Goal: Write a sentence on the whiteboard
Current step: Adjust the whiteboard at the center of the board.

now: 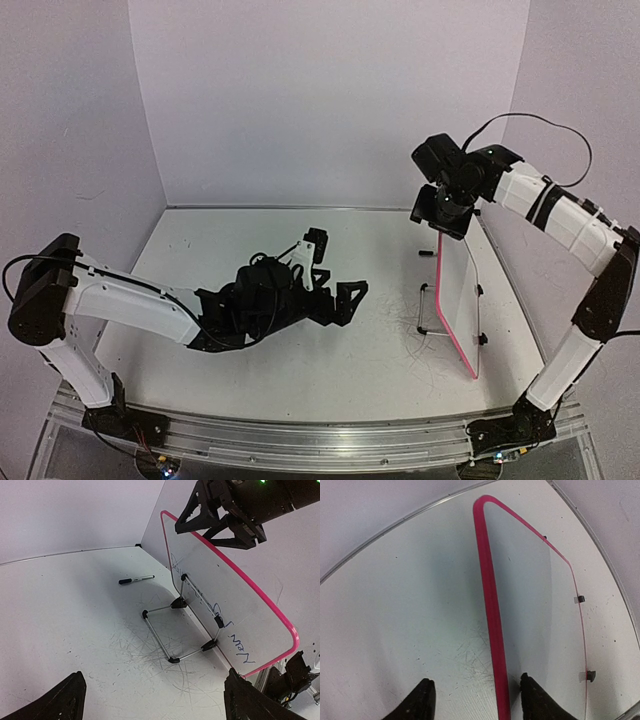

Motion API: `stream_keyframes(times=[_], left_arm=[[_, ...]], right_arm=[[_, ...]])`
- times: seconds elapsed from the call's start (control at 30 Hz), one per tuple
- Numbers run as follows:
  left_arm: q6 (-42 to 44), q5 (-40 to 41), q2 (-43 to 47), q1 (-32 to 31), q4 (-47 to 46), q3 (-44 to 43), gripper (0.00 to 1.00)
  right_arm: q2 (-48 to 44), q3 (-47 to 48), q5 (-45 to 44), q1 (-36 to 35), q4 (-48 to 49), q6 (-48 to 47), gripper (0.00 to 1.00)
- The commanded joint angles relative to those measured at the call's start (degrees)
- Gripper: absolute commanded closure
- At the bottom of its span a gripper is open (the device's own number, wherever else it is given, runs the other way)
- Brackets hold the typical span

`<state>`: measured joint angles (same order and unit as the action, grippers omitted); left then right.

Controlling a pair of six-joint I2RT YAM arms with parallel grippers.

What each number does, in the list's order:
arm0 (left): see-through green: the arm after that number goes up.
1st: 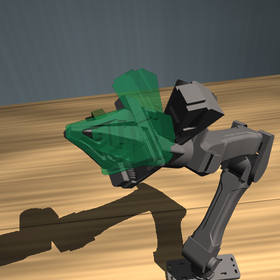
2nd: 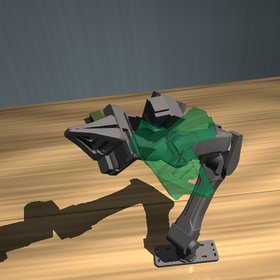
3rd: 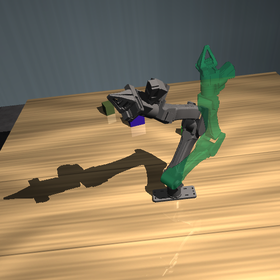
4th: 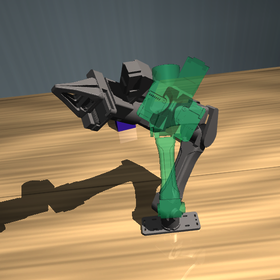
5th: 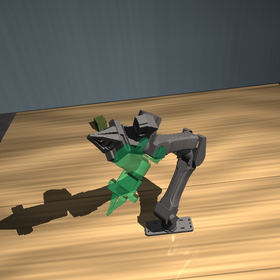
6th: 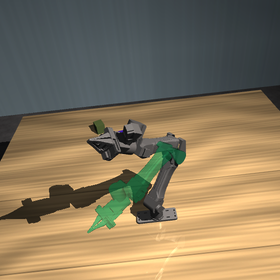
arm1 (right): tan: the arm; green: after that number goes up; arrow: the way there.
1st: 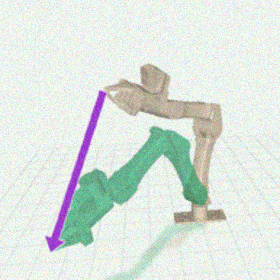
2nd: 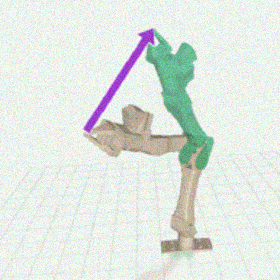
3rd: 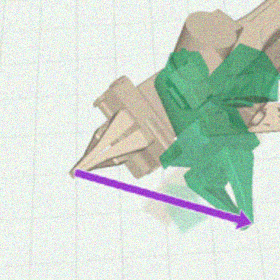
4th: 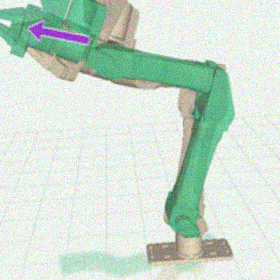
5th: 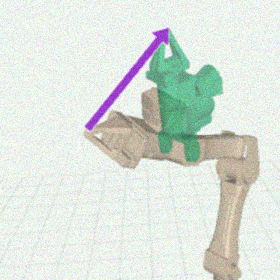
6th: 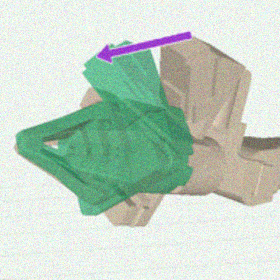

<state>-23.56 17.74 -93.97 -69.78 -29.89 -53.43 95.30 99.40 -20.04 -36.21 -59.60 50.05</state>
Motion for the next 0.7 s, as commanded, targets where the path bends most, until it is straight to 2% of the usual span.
stream_keyframes(times=[0.0,0.13,0.27,0.37,0.53,0.6,0.67], left_arm=[[1.62,-1.71,2.06,0.42,-0.65,-1.41,0.02],[0.88,-4.34,2.36,0.98,-0.36,-2.44,0.01],[-0.85,-7.83,2.79,2.19,0.01,-3.28,0.01],[-2.48,-11.6,3.39,3.22,0.4,-3.95,0.01],[-4.21,-16.16,4.92,3.85,1.52,-5.34,0.01],[-4.64,-16.48,6.09,3.99,2.18,-5.38,0.01],[-4.77,-16.66,7.51,4.21,3.29,-5.35,0.01]], right_arm=[[-8.23,-0.25,0.63,-0.33,5.6,-8.05,0.25],[-13.96,-0.97,3.52,-0.32,10.3,-20.13,0.05],[-18.9,-2.89,0.22,2.12,14.17,-27.16,0.02],[-18.66,-4.91,7.88,13.8,15.49,-29.32,0.03],[-16.65,-15.7,30.23,34.98,25.6,-29.08,0.09],[-15.81,-19.88,34.06,40.3,29.55,-27.74,0.11],[-14.93,-23.19,35.03,42.5,31.47,-26.91,0.15]])
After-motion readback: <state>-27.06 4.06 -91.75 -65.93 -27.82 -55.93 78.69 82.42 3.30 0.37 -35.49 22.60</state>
